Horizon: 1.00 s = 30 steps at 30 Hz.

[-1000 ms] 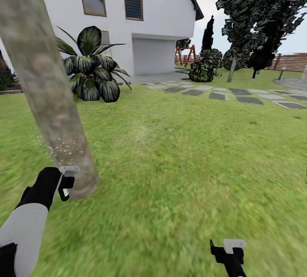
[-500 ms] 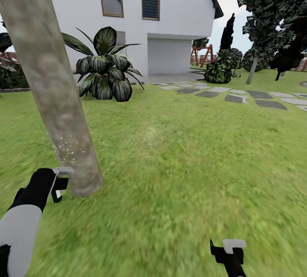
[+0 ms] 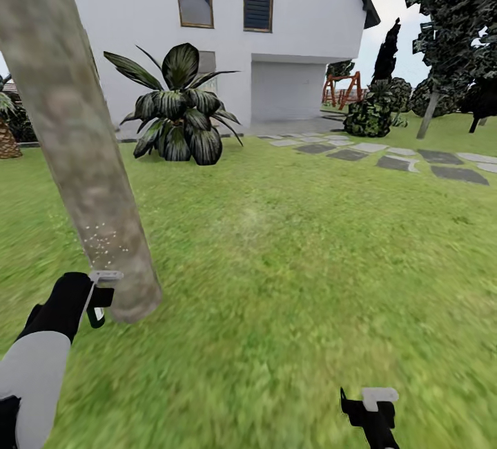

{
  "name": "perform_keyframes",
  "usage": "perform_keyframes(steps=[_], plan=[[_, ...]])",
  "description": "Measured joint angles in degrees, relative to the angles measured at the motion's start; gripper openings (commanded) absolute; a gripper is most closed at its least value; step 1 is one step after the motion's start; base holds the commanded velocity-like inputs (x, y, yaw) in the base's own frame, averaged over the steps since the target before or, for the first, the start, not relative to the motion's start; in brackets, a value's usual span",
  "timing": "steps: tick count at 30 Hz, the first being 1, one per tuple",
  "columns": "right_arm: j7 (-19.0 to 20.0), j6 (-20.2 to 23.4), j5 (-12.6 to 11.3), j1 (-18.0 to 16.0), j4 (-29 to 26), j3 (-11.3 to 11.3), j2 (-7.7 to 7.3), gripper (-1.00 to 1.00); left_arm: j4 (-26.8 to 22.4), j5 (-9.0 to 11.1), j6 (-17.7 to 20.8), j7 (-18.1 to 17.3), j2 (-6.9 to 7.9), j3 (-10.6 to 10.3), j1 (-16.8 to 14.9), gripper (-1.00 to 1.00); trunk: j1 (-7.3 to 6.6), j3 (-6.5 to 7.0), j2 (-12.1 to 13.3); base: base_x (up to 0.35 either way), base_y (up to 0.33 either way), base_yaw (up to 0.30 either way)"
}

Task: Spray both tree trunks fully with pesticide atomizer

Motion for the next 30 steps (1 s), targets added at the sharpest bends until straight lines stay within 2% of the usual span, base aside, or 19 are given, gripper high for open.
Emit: perform_keyframes(steps=[16, 24, 30], plan=[[0.0, 0.0, 0.0, 0.0, 0.0, 0.0, 0.00, 1.00, 0.0, 0.0, 0.0, 0.0, 0.08, -0.2, -0.2, -1.00, 0.01, 0.00, 0.0, 0.026, -0.269, 0.003], [0.0, 0.0, 0.0, 0.0, 0.0, 0.0, 0.01, 1.00, -0.1, 0.2, 0.3, -0.1, -0.16, -0.2, -1.6, -1.00, -0.01, 0.00, 0.0, 0.155, -0.236, 0.242], [0.0, 0.0, 0.0, 0.0, 0.0, 0.0, 0.01, 1.00, -0.1, 0.0, 1.7, -0.1, 0.01, -0.3, -3.0, -1.00, 0.02, 0.00, 0.0, 0.055, -0.041, 0.278]])
